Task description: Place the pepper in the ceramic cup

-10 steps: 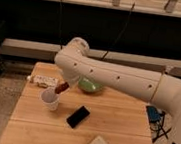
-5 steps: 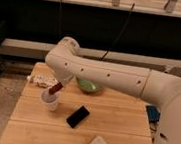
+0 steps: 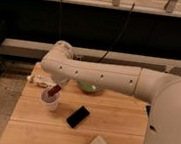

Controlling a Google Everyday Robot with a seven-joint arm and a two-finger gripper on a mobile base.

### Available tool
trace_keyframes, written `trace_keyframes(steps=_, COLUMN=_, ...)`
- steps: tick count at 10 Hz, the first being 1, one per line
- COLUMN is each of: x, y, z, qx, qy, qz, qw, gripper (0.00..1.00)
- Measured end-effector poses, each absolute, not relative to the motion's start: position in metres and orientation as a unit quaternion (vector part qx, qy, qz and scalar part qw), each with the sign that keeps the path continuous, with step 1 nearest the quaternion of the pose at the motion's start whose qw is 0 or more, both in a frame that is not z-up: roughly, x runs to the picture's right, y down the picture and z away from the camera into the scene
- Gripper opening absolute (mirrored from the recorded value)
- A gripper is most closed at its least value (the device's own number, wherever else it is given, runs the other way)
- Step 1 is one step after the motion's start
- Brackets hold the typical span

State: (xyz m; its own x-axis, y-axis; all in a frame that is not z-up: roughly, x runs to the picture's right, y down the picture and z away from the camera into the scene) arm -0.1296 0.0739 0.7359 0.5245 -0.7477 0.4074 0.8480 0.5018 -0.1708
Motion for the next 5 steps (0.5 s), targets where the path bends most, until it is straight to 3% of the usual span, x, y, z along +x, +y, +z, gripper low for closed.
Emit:
trace_keyframes(steps=3, x=-0.137, y=0.085, z=0.741, qx=-0.181, qy=-0.143, qz=-0.477, qw=0.848, gripper=0.76)
trace_keyframes(steps=5, x=-0.136, y=0.090, z=0.746, qx=-0.185, qy=-0.144, qz=-0.483, qw=0.844, gripper=0.80)
